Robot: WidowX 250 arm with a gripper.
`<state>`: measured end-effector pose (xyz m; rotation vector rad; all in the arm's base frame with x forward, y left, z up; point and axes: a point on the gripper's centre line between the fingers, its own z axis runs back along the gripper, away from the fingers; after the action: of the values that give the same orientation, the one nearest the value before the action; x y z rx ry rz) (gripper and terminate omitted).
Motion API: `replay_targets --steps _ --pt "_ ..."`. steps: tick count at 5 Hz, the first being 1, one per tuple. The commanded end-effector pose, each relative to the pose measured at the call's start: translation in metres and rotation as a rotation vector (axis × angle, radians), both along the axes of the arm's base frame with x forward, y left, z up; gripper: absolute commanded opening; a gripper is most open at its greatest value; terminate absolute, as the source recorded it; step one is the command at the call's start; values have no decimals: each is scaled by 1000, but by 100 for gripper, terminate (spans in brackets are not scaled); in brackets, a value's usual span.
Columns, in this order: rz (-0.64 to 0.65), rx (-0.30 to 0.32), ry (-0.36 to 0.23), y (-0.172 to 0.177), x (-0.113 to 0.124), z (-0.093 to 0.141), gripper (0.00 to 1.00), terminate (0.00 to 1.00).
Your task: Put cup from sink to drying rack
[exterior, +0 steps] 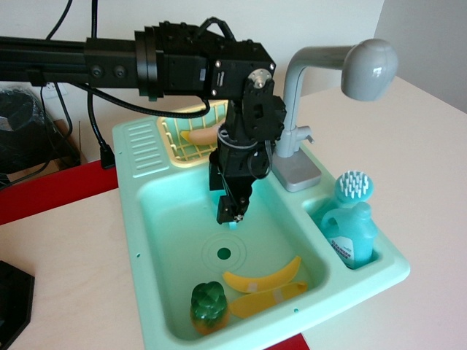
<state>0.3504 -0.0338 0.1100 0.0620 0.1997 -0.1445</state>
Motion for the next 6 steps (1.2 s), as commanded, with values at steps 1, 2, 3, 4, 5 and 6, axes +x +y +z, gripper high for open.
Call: replay_targets --steps 1,2,3,4,5,6 --pt "0 0 0 0 0 0 100 0" --pt "9 -19 -1 -2 16 2 100 0" --pt "20 -15 -5 -3 26 1 100 0" --pt "26 -6 -2 -4 34 -3 100 0" --pt "22 24 -2 -3 37 -13 0 0" --pt "26 26 -15 -1 33 -19 0 0"
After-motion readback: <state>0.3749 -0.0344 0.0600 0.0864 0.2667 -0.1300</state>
